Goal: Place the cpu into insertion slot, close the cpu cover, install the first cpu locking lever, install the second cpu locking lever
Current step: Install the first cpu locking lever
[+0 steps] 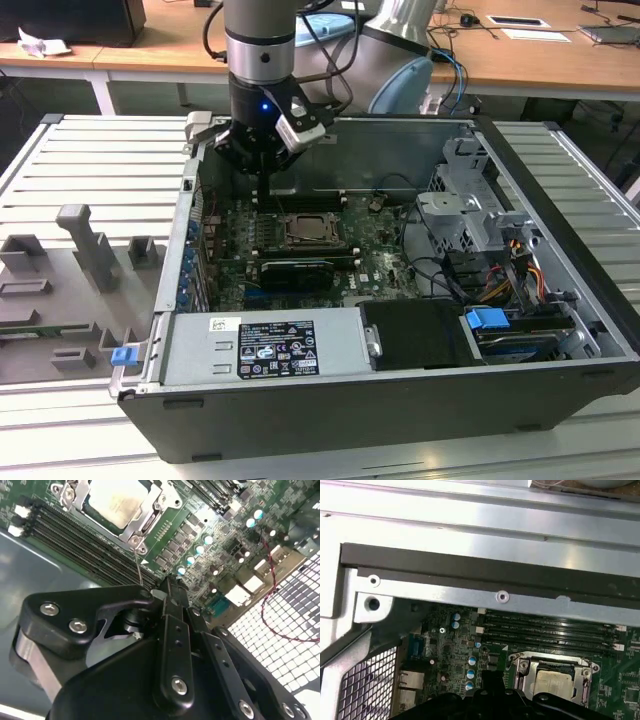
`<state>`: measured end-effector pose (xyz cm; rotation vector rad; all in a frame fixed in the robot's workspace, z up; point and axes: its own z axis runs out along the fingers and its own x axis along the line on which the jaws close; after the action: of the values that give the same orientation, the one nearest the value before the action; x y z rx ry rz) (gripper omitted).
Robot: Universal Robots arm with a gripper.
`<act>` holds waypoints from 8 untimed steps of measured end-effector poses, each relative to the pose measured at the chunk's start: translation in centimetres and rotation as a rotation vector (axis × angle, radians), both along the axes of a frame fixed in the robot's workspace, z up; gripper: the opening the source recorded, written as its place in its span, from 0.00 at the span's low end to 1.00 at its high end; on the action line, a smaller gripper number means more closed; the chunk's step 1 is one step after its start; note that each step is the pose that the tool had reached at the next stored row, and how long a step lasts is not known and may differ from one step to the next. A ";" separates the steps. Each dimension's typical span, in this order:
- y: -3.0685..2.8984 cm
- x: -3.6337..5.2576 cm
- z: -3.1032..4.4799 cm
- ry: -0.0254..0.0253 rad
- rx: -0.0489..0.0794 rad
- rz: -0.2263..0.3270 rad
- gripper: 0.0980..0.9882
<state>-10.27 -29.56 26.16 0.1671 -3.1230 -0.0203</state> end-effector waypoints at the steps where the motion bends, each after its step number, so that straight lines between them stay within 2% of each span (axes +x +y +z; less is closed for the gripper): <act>1: 0.15 0.03 -0.01 -0.0001 0.001 -0.003 0.01; 3: 0.51 0.30 -0.02 0.0000 0.002 -0.004 0.01; 8: 0.57 2.98 -0.37 0.0000 0.005 -0.013 0.01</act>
<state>-7.29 -28.99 25.79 0.1474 -3.1244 -0.0285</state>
